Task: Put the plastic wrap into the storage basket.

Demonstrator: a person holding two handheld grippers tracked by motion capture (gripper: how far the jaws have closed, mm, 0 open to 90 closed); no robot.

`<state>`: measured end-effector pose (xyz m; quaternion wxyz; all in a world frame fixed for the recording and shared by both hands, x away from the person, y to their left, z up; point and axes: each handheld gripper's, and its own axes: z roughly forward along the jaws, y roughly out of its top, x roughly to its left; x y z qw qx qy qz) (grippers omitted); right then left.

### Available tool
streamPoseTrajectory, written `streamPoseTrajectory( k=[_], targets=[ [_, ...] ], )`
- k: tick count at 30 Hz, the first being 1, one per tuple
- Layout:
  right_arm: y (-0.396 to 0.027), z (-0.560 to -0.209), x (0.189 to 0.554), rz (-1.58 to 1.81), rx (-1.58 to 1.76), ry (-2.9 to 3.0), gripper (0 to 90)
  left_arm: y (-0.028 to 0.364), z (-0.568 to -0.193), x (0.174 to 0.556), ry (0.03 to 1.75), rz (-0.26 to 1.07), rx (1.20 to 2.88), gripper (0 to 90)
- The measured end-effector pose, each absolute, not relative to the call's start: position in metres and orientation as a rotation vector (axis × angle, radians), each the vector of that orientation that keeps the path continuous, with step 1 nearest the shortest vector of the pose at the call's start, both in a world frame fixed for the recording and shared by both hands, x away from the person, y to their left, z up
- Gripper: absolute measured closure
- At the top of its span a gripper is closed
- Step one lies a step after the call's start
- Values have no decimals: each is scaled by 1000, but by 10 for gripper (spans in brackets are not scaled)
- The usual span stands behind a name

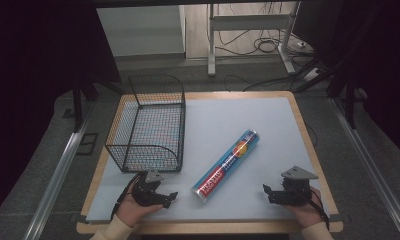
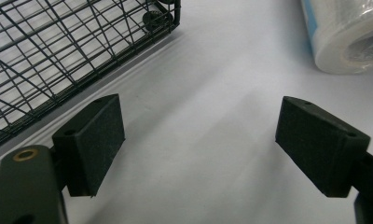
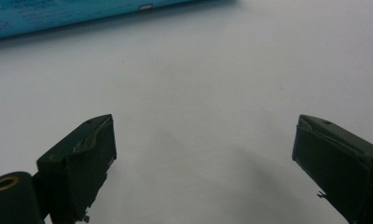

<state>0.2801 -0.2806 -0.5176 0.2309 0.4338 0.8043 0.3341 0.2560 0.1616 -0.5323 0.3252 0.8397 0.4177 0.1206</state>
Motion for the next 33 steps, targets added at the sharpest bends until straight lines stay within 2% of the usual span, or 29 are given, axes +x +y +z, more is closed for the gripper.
streamPoseTrajectory(
  k=[19, 33],
  targets=[
    [-276, -515, 279, 933, 1159, 2222, 72, 160, -530, 255, 1109, 322, 2195, 155],
    [-277, -512, 276, 935, 1140, 2213, 75, 147, -501, 253, 1066, 344, 2190, 155]
  ],
)
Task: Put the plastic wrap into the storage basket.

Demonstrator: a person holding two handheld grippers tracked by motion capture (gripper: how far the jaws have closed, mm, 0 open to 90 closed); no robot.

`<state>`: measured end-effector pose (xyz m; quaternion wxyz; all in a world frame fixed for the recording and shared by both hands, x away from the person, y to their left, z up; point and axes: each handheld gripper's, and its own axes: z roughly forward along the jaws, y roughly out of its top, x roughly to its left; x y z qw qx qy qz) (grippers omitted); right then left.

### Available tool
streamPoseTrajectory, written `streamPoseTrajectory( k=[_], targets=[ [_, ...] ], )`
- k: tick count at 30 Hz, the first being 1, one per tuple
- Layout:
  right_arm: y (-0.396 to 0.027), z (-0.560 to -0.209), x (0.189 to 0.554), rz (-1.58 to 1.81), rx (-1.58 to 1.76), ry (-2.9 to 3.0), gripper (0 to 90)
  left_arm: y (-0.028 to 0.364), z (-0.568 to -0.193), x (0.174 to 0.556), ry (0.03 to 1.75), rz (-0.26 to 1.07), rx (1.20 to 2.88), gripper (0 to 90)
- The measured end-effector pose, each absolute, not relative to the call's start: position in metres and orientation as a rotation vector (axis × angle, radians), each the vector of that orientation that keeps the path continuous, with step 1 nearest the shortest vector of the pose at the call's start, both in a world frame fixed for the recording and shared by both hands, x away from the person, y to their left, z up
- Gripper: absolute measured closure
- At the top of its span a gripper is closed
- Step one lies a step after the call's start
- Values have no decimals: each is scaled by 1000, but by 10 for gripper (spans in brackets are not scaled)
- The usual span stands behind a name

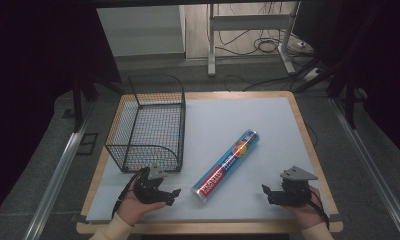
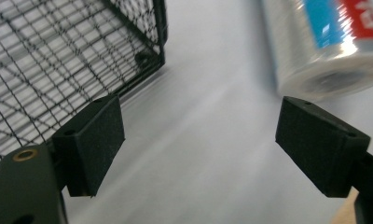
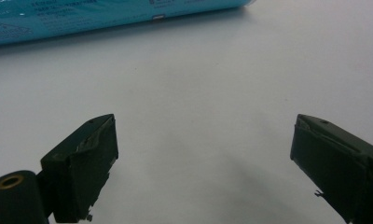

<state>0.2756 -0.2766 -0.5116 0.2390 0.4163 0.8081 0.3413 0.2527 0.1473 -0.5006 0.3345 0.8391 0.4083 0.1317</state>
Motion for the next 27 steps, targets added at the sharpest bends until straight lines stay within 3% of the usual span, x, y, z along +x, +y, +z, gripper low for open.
streamPoseTrajectory(
  k=[27],
  targets=[
    [-277, -510, 275, 935, 1149, 2195, 80, 112, -475, 255, 969, 324, 2232, 156]
  ],
)
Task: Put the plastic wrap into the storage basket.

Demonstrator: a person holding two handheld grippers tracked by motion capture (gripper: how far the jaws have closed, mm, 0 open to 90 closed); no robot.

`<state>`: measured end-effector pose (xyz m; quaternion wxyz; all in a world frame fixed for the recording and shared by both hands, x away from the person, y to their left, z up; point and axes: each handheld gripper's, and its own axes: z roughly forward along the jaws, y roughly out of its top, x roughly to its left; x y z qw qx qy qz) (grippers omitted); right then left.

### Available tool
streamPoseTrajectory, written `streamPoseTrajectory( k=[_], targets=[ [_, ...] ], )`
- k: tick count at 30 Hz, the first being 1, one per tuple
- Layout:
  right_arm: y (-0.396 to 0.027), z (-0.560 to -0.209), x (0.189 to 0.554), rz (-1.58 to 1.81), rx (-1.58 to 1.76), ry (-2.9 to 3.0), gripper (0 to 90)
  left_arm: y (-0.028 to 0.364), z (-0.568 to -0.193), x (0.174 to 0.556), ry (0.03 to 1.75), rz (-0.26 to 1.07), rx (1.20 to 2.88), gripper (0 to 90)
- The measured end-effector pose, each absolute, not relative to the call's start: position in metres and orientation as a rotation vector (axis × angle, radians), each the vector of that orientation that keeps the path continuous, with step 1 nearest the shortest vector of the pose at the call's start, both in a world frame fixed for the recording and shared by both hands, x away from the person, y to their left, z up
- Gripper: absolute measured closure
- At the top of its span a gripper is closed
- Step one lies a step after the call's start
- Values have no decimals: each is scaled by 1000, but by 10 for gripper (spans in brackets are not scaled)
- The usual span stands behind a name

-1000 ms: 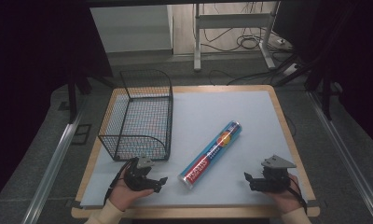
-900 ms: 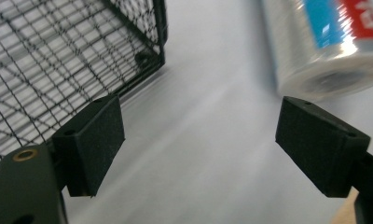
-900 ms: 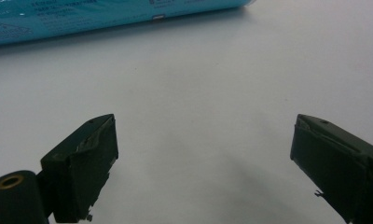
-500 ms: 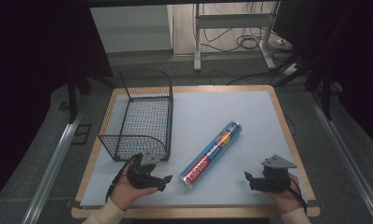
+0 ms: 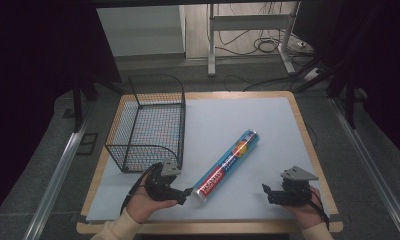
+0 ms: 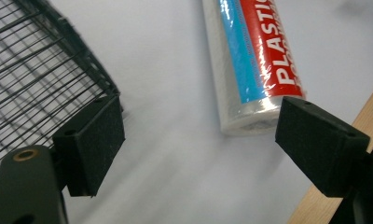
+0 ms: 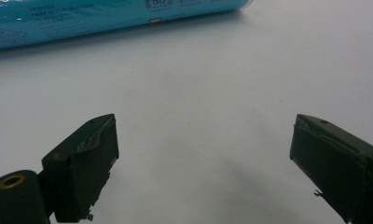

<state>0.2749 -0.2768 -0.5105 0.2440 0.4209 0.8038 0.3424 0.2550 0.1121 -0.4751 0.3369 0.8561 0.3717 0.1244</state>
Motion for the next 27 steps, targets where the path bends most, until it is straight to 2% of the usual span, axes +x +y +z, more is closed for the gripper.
streamPoseTrajectory(
  k=[27],
  targets=[
    [-277, -510, 275, 921, 1148, 2185, 81, 89, -465, 264, 924, 304, 2262, 153]
  ],
)
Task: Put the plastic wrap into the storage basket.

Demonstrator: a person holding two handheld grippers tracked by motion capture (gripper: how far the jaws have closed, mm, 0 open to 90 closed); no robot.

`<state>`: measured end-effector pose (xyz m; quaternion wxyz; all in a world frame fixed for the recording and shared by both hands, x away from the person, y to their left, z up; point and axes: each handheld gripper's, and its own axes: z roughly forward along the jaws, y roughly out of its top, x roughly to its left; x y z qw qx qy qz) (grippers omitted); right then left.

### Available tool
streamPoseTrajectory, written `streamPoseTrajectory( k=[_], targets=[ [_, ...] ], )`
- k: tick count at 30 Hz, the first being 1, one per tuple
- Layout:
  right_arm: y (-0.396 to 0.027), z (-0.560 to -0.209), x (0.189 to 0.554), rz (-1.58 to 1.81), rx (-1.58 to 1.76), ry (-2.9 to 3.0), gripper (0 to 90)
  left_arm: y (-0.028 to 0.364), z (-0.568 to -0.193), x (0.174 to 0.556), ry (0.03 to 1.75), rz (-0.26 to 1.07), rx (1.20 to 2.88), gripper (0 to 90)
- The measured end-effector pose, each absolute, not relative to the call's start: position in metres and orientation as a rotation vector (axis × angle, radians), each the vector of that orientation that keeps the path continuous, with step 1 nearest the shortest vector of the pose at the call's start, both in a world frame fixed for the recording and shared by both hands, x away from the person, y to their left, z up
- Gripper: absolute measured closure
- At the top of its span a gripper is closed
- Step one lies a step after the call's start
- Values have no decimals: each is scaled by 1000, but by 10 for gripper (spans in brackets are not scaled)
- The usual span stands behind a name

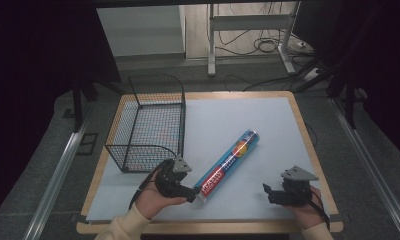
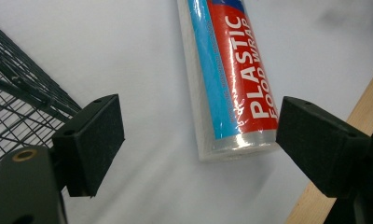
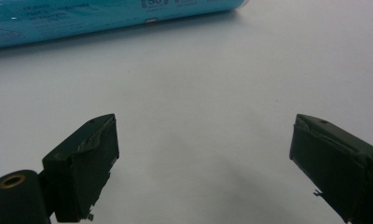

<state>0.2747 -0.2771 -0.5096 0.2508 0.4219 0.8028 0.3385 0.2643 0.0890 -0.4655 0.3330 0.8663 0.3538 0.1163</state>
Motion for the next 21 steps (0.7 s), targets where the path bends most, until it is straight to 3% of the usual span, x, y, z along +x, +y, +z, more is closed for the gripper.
streamPoseTrajectory(
  k=[21],
  targets=[
    [-277, -510, 275, 919, 1143, 2198, 81, 72, -454, 276, 902, 306, 2251, 154]
  ],
)
